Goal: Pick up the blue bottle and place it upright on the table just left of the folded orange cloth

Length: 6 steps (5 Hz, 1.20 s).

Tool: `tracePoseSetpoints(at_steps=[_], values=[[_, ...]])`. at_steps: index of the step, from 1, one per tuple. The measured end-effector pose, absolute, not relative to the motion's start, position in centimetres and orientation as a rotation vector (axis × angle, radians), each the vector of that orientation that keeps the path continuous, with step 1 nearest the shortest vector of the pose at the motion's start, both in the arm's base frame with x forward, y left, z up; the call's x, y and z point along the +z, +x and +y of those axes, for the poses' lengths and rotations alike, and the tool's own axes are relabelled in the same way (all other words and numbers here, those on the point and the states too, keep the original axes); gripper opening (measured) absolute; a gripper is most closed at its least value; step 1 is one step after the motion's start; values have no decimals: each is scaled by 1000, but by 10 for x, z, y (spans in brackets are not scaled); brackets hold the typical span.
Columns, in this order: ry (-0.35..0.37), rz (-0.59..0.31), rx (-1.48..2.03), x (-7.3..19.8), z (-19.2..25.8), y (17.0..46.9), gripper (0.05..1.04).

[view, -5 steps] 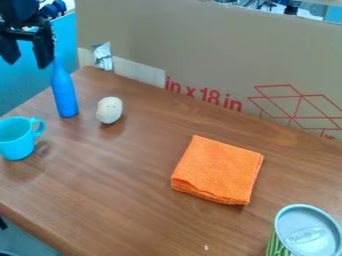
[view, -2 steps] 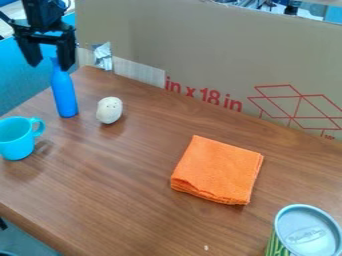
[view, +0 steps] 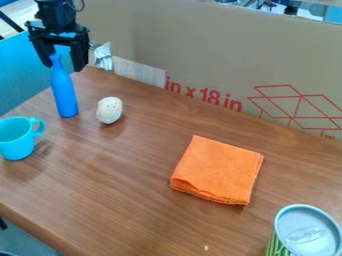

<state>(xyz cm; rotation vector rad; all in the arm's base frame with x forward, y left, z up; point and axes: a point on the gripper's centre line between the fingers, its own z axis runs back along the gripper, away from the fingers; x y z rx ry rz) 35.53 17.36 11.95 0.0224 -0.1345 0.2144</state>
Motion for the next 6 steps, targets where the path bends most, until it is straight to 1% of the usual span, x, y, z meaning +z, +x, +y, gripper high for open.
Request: tracePoseSetpoints(at_steps=[1, 2, 3, 4, 5, 6], values=[[28, -103, 247, 113, 174, 353, 655], [20, -81, 258, 112, 172, 350, 388], [7, -50, 240, 112, 169, 346, 349], [13, -64, 204, 128, 161, 344, 349], [62, -156, 126, 171, 126, 345, 349], [21, -209, 39, 184, 78, 330, 349]])
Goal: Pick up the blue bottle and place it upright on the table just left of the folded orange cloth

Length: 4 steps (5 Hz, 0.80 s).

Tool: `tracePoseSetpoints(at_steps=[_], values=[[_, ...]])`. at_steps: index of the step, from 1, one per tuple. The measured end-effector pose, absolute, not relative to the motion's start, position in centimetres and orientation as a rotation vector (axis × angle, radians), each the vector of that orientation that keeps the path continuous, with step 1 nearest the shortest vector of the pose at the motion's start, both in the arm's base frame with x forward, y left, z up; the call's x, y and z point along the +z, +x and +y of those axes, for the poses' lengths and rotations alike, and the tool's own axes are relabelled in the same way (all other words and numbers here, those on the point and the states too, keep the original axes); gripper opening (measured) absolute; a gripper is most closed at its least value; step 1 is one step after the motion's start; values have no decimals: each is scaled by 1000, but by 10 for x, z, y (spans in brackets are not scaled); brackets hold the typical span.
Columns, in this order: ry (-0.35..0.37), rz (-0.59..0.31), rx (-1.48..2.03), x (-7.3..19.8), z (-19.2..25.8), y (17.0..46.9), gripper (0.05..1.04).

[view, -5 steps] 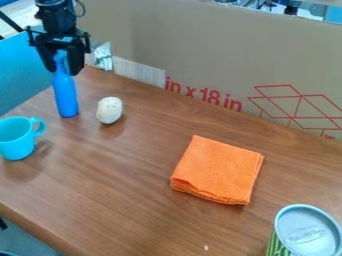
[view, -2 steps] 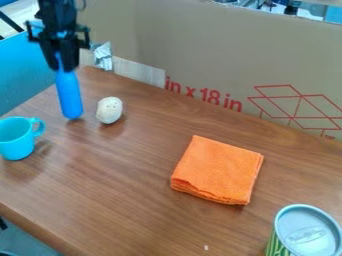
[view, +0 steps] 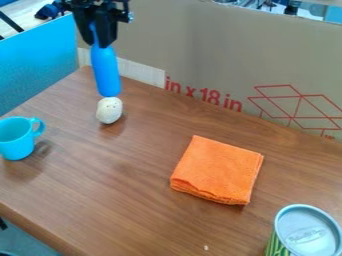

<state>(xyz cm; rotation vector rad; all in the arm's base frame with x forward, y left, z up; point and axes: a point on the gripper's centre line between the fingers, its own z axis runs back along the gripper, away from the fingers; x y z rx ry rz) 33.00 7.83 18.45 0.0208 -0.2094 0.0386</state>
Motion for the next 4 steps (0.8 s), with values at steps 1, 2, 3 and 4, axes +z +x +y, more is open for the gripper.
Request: tracePoseSetpoints(at_steps=[1, 2, 3, 4], values=[[-48, -160, -74, 167, 31, 317, 349], [-86, -83, -121, 144, -10, 305, 349], [-103, -14, -112, 120, -15, 307, 349], [-98, 14, -112, 107, -11, 309, 349]])
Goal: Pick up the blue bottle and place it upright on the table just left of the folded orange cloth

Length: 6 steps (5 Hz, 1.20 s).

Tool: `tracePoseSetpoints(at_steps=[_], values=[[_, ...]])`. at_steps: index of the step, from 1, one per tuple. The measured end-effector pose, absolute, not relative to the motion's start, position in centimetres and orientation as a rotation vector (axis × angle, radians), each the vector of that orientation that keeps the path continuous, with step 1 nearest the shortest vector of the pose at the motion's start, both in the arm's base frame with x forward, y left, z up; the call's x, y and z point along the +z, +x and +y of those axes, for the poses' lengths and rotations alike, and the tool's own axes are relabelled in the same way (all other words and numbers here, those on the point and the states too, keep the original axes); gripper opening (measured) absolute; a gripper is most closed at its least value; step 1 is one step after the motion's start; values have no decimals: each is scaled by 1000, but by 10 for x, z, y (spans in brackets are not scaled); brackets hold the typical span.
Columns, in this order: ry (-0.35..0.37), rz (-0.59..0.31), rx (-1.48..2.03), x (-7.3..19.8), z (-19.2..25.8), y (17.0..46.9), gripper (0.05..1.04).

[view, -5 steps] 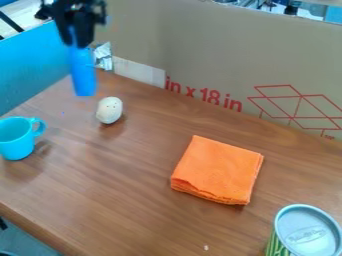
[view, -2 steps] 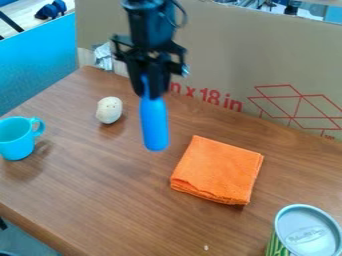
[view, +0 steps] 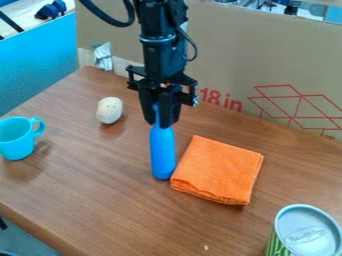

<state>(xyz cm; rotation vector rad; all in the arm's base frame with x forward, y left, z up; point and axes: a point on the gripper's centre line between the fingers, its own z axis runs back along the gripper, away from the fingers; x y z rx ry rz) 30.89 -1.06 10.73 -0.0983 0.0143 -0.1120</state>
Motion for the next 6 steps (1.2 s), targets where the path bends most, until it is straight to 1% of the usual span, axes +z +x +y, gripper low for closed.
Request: tracePoseSetpoints(at_steps=[1, 2, 3, 4, 5, 6], values=[[-82, 14, -93, 107, -4, 309, 349], [-53, 34, -85, 107, -1, 306, 349], [1, 77, -90, 107, -1, 300, 349], [15, 77, -90, 107, -1, 300, 413], [-50, 37, -46, 101, 2, 299, 737], [-76, -75, -40, 117, 3, 298, 991]])
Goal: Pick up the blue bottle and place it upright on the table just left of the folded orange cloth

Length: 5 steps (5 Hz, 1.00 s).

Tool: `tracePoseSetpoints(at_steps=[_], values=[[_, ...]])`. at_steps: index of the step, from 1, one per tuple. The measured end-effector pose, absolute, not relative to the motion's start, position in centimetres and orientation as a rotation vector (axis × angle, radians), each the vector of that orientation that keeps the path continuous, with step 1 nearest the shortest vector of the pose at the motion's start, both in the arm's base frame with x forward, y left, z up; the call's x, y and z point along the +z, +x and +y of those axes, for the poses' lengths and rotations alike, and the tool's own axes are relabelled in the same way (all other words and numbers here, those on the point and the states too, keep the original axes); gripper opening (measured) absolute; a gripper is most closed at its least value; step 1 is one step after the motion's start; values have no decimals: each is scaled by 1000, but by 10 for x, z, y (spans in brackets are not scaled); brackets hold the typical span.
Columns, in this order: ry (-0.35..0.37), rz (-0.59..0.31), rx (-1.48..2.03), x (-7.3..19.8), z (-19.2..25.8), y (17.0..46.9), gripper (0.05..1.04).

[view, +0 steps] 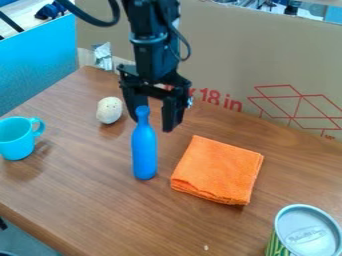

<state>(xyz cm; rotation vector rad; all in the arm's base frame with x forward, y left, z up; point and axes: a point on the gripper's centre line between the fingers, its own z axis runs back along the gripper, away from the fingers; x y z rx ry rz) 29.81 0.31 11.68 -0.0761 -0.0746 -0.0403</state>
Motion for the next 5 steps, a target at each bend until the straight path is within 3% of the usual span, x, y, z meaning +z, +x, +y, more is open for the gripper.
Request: tracePoseSetpoints(at_steps=[1, 2, 3, 4, 5], values=[[-70, -143, -44, 140, 3, 295, 1009], [-25, -132, -19, 152, 11, 285, 1005], [66, -55, 56, 165, 32, 274, 1002], [107, -12, 167, 170, 72, 262, 1002], [103, -21, 219, 170, 101, 255, 1001]])
